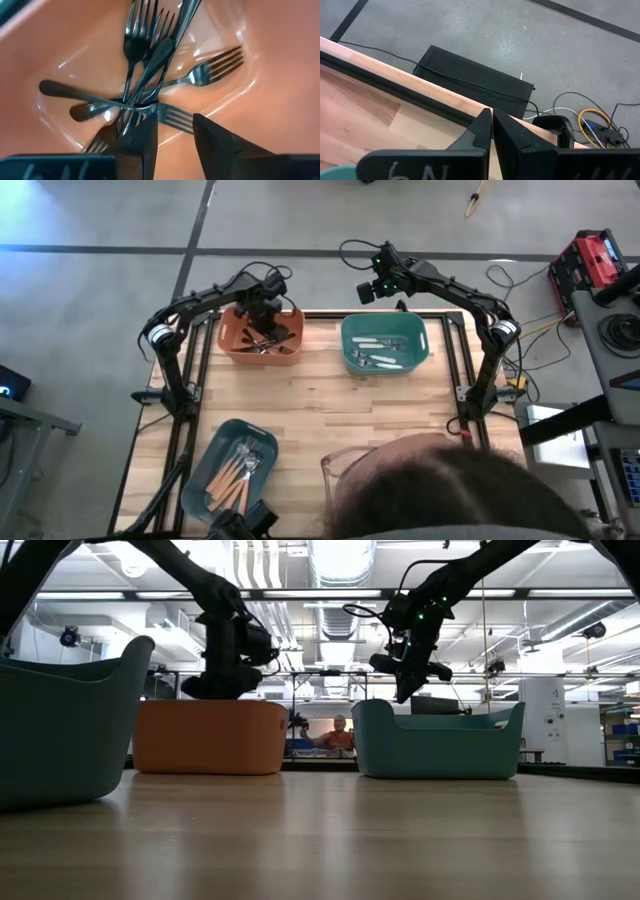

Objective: Sort silverware by color (type)
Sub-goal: Adjust the black forks in the orange bin

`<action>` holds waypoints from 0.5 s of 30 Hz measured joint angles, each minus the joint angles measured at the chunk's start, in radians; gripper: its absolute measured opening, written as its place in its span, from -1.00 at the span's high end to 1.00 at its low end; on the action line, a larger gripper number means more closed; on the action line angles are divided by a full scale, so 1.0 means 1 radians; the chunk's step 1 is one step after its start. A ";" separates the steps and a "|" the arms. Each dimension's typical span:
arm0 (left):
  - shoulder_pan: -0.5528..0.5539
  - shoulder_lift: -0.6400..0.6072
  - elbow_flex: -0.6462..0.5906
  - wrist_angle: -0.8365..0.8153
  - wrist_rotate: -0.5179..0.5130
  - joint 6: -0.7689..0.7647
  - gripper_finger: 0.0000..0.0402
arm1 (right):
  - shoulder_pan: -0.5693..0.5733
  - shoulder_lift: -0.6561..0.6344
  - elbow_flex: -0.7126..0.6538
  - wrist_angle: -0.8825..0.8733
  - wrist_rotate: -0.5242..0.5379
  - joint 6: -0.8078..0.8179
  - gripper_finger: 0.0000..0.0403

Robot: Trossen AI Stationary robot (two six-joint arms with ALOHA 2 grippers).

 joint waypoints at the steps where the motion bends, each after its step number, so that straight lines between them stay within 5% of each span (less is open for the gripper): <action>1: 0.000 -0.002 0.011 0.000 0.002 0.000 0.48 | 0.000 0.000 0.000 0.000 0.000 0.000 0.96; 9: -0.001 -0.069 0.103 -0.006 0.035 0.088 0.48 | 0.001 -0.002 0.000 0.004 -0.031 -0.046 0.96; 15: -0.008 -0.180 0.099 -0.080 0.171 0.215 0.52 | 0.001 -0.008 0.035 0.032 -0.107 -0.076 0.96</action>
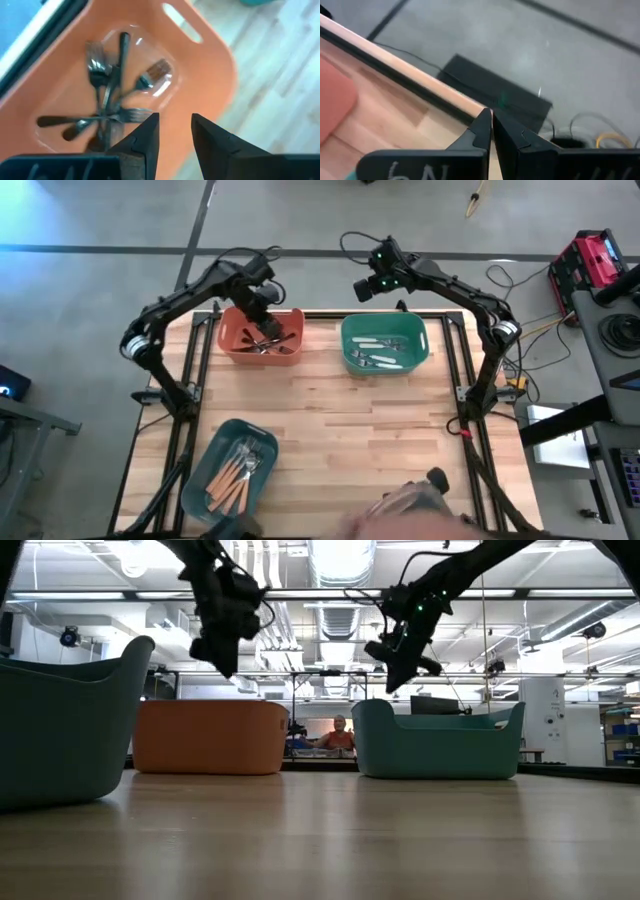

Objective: Sort silverware by color (type)
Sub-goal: Adjust the black forks in the orange bin

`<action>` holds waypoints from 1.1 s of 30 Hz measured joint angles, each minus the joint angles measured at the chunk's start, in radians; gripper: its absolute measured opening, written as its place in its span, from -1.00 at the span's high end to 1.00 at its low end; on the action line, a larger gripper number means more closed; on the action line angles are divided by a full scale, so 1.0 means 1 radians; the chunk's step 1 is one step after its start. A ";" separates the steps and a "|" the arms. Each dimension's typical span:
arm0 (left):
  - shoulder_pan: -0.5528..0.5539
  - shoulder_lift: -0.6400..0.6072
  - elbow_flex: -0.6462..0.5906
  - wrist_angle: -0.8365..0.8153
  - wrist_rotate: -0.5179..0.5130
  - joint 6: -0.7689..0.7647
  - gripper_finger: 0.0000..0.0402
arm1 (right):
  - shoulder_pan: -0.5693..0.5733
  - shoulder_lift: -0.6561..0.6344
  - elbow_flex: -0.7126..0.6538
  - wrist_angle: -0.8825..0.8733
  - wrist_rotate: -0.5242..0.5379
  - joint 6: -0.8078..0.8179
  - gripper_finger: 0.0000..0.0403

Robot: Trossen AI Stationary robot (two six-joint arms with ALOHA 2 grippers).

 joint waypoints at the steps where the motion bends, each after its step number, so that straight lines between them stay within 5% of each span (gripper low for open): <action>1: -0.004 -0.017 -0.004 -0.006 0.009 -0.015 0.54 | 0.000 0.000 0.012 0.009 0.000 -0.015 0.96; 8: -0.051 -0.114 -0.010 0.044 0.009 -0.218 0.61 | 0.004 0.008 0.107 0.103 -0.114 -0.124 0.96; 13: -0.100 -0.168 -0.011 0.148 -0.025 -0.168 0.61 | 0.012 0.055 0.168 0.192 -0.191 -0.145 0.96; 24: -0.110 -0.288 -0.021 0.128 -0.172 -0.211 0.61 | 0.060 0.151 0.363 0.190 -0.192 -0.056 0.96; 33: -0.116 -0.472 -0.204 0.321 -0.178 -0.251 0.61 | 0.161 0.258 0.474 0.189 -0.191 0.066 0.96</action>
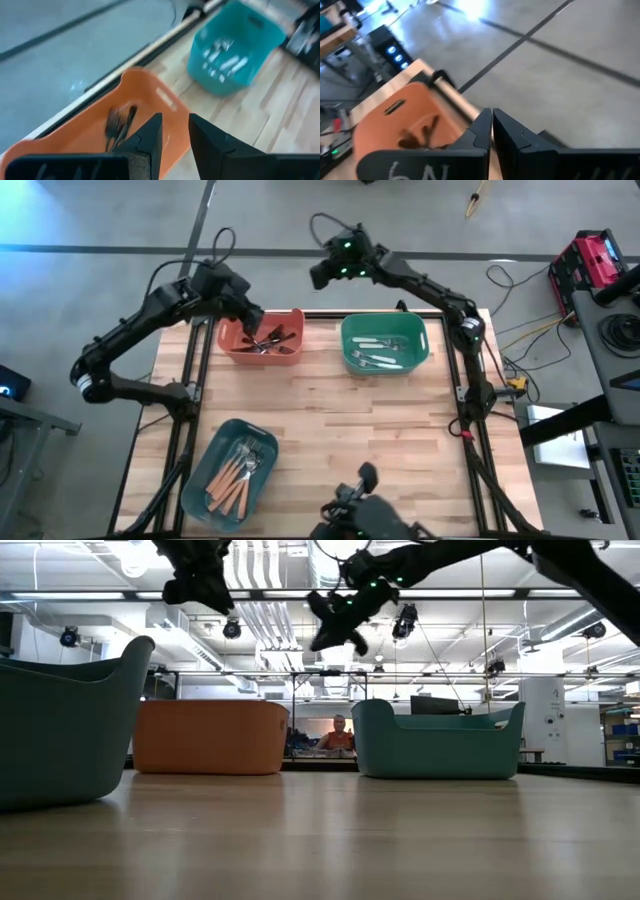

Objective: Sort silverware by color (type)
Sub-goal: Adjust the black forks in the orange bin

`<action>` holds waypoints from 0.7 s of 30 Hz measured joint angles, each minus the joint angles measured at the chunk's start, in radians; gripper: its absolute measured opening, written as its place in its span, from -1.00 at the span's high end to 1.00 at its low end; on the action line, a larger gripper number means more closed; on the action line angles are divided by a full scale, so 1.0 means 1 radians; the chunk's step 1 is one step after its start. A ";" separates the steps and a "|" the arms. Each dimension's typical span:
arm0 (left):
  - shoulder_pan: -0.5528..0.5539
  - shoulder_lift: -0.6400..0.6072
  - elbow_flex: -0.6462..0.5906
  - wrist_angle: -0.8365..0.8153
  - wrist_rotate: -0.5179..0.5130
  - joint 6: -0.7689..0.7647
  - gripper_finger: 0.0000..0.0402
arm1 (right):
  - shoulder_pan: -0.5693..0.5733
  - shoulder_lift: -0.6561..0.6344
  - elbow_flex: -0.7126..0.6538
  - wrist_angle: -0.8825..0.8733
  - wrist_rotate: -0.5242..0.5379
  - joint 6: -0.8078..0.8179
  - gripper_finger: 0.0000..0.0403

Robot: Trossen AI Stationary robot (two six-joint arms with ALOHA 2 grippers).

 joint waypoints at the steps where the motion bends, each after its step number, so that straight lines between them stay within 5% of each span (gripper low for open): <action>1: -0.001 -0.019 -0.022 0.036 0.000 -0.016 0.61 | 0.013 0.017 0.019 -0.009 -0.001 0.010 0.96; 9: -0.001 -0.165 -0.165 0.237 0.000 -0.080 0.61 | 0.098 0.166 0.185 -0.068 0.000 0.066 0.96; 17: 0.000 -0.258 -0.222 0.268 -0.006 -0.050 0.61 | 0.147 0.288 0.244 -0.102 0.004 0.090 0.96; 21: 0.000 -0.274 -0.253 0.272 -0.101 -0.006 0.61 | 0.163 0.344 0.245 -0.110 0.000 0.077 0.96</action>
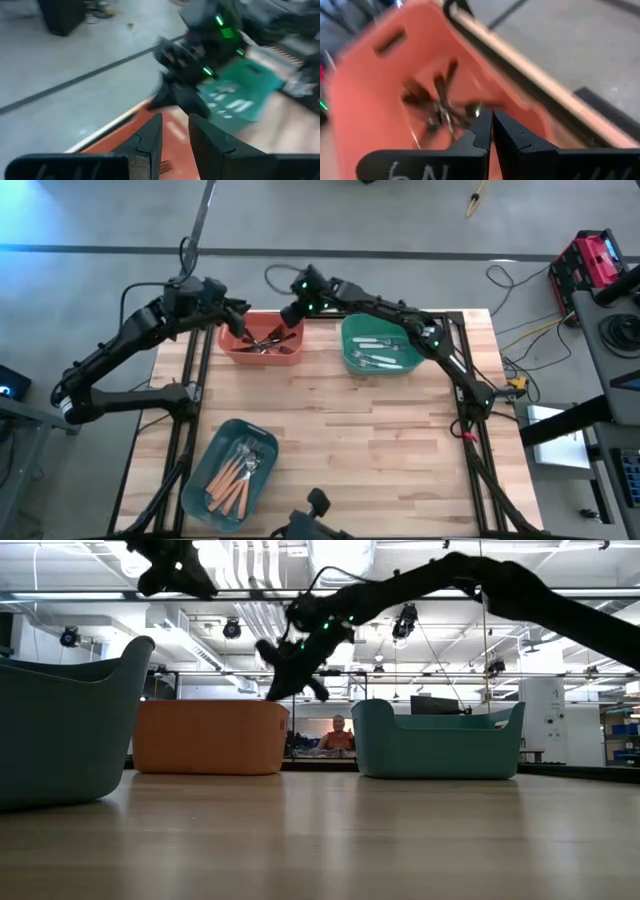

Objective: Sort silverware by color (type)
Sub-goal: Adjust the black forks in the orange bin

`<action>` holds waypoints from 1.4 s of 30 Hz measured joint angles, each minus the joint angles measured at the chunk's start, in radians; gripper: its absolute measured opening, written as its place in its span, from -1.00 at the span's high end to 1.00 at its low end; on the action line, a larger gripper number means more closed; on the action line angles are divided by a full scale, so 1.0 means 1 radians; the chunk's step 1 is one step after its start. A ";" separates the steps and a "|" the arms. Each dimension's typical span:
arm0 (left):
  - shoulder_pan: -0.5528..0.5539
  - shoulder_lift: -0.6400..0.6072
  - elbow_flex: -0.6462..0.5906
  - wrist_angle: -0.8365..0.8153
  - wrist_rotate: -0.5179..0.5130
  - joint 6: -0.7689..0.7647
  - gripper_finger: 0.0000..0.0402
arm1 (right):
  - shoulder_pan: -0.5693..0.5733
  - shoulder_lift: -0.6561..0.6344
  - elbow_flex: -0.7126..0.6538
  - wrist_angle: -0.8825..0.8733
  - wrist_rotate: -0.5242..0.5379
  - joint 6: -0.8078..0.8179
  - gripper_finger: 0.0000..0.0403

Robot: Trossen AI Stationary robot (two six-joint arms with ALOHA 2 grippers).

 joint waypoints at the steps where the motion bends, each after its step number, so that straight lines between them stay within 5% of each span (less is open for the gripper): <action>1: 0.000 0.001 -0.008 -0.002 -0.024 0.007 0.61 | 0.005 0.009 -0.001 -0.011 -0.001 -0.013 0.96; 11: 0.017 0.156 -0.102 -0.027 -0.029 0.008 0.61 | 0.014 -0.006 0.001 -0.043 0.010 -0.087 0.96; 24: 0.033 0.435 -0.126 -0.096 0.100 0.000 0.61 | -0.040 -0.109 0.004 -0.084 0.009 -0.187 0.96; 28: 0.063 0.496 -0.125 -0.097 0.139 -0.110 0.61 | -0.070 -0.138 0.004 -0.092 0.009 -0.188 0.96; 33: 0.087 0.569 -0.054 -0.098 0.162 -0.266 0.61 | -0.098 -0.146 0.004 -0.094 0.010 -0.188 0.96; 42: 0.108 0.728 0.063 -0.128 0.161 -0.230 0.61 | -0.108 -0.146 0.004 -0.095 0.010 -0.190 0.96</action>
